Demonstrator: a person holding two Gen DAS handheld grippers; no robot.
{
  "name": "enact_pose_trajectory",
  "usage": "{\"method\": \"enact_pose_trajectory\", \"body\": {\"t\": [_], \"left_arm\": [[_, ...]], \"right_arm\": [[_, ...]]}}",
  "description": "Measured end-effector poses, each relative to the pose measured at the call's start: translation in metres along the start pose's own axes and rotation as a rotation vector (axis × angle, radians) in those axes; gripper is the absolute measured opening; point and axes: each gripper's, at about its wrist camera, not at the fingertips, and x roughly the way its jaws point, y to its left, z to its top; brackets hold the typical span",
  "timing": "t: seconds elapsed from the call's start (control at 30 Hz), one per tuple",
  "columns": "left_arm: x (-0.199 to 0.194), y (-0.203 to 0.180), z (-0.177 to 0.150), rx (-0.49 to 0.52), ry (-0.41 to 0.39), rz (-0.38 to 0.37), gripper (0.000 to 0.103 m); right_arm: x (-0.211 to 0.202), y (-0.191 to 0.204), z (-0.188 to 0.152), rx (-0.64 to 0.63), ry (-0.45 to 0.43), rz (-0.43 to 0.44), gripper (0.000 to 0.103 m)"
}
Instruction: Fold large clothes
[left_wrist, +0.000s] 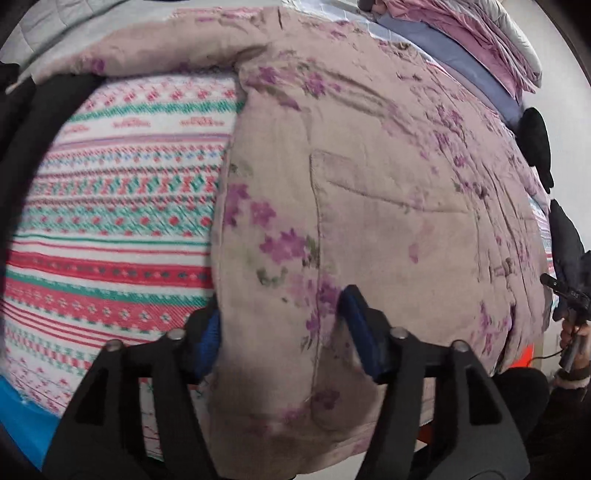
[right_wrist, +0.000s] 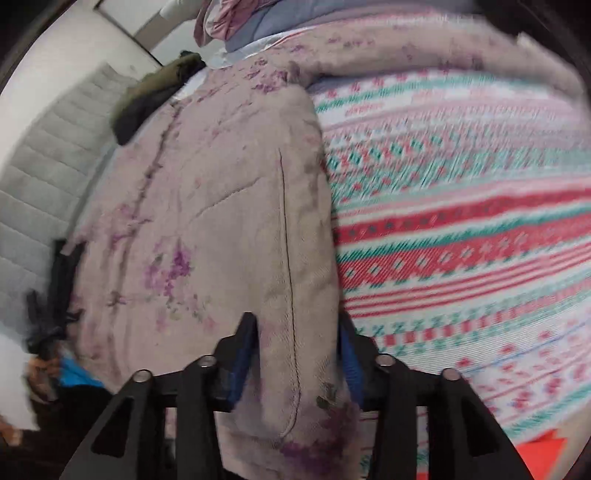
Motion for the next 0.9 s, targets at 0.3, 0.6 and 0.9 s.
{"method": "enact_pose_trajectory", "body": {"t": [0.3,0.6,0.9], "left_arm": [[-0.038,0.057,0.066,-0.331,-0.297,-0.008,0.082],[-0.053,0.147,0.122,-0.536,-0.403,-0.001,0.082],[-0.038,0.249,0.182,-0.646,-0.432,0.149,0.082]], "right_arm": [[-0.038,0.095,0.093,-0.095,-0.262,-0.057,0.081],[0.011,0.172,0.139,-0.038,-0.334,0.001,0.083],[0.074,0.153,0.140,0.050,-0.204,-0.083,0.083]]}}
